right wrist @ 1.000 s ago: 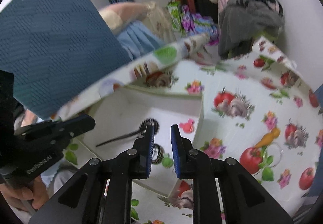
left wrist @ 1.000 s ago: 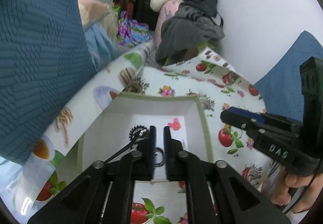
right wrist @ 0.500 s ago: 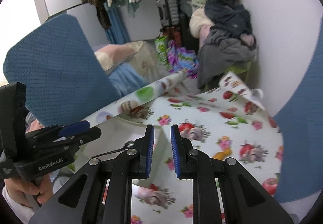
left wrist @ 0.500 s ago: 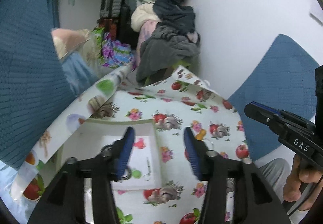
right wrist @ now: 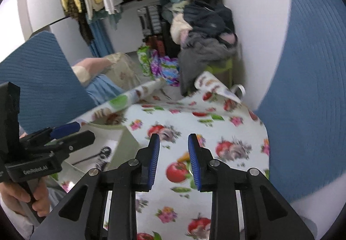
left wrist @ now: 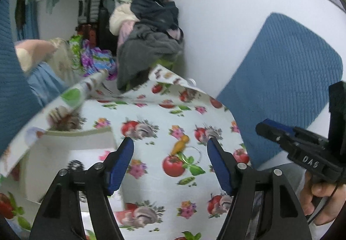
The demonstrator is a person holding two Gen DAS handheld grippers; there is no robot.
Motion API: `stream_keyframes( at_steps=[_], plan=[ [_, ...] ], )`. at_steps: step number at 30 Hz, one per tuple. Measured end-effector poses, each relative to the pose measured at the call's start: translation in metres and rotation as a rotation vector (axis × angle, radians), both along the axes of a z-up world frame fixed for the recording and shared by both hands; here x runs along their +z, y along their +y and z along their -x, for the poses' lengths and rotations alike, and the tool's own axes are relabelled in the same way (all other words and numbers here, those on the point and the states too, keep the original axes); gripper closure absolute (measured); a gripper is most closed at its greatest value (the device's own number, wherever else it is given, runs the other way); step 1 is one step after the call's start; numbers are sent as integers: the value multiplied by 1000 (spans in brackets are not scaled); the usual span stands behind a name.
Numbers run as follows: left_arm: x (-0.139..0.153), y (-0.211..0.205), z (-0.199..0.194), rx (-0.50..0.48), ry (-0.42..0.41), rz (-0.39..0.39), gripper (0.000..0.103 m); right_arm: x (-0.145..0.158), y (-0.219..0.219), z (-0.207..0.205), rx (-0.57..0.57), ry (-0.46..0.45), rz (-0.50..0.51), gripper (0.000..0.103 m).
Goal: Organize jewelry
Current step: 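Open both grippers over the box and withdraw toward the table, then grasp the yellow gourd figure with the left gripper while the right grasps the silver ring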
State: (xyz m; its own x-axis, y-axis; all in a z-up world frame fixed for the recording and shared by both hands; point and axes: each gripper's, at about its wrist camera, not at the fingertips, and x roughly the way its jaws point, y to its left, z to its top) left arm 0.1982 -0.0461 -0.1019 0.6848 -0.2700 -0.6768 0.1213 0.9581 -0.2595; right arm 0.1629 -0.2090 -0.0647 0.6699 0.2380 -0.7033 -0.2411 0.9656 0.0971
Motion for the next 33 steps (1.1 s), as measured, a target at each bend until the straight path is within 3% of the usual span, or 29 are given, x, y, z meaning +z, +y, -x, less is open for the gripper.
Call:
stream_keyframes(
  at_steps=[9,19,23,28,33],
  plan=[
    [-64,-37,-34,-57,71,15,34,-82,-46,-5,-76,130,-9,72],
    [-140,-48,-89,-109,175,59,39,-180,-62,-41,-117,252,-23,72],
    [-163,-51,-106,-115,219,71,48,-202,-61,-57,-124,266,-26,72],
    [-181,-56,-124,-114,253,91,51,-220,-56,-75,-115,276,2,73],
    [-194,-63,-137,-126,269,56,51,-233,-50,-86,-99,288,34,84]
  ],
)
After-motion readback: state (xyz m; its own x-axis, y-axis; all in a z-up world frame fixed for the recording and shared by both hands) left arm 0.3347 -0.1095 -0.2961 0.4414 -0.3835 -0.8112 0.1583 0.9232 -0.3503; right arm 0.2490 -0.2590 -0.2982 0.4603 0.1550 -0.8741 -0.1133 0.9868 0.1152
